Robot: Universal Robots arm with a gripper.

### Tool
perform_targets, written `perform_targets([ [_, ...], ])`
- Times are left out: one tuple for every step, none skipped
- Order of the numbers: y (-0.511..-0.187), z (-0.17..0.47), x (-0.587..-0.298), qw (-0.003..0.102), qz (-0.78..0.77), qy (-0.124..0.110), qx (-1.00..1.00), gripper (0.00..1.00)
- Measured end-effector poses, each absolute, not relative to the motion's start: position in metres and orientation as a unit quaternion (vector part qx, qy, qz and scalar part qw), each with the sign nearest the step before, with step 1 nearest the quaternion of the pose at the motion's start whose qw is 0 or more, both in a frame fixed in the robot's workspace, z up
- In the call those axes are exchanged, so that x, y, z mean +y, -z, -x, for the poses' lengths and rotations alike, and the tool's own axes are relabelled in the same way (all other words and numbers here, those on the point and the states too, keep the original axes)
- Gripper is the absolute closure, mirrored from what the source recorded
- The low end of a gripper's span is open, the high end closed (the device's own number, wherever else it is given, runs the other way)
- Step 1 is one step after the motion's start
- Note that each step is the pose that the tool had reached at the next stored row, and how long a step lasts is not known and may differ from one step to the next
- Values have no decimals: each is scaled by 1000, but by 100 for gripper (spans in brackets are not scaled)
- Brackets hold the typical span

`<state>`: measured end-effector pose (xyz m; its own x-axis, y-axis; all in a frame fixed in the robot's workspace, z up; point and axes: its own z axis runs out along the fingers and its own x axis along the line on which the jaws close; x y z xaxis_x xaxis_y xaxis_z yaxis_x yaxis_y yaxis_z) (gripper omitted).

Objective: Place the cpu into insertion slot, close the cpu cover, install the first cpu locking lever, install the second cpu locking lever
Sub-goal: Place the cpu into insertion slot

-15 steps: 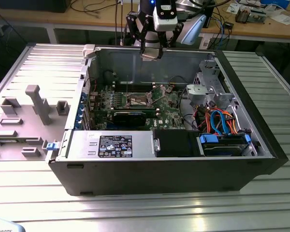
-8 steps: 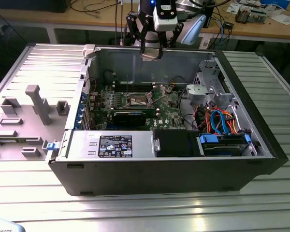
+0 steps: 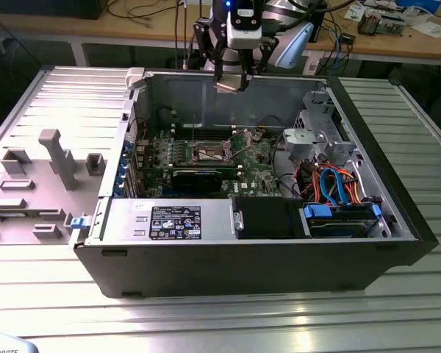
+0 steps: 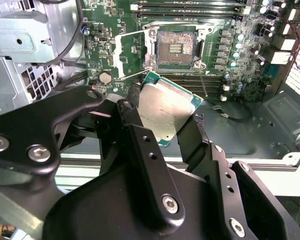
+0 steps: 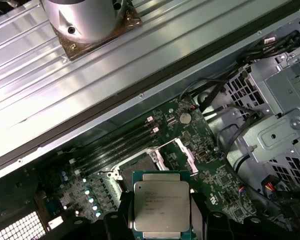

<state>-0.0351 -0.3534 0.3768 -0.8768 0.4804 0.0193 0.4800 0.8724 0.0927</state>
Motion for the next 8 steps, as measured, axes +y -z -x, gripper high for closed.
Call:
perform_targets([
  [-377, 36, -353, 2, -248, -47, 968, 46],
  [-377, 37, -353, 2, -249, -47, 967, 46],
  [-377, 37, -353, 2, -249, -47, 967, 46],
  [-377, 37, -353, 2, -249, -47, 967, 46],
  [-377, 37, -353, 2, -249, -47, 967, 46],
  [-377, 37, -353, 2, -249, -47, 967, 46],
  [-377, 37, -353, 2, -249, -47, 967, 46],
  [-377, 37, -353, 2, -249, -47, 967, 46],
])
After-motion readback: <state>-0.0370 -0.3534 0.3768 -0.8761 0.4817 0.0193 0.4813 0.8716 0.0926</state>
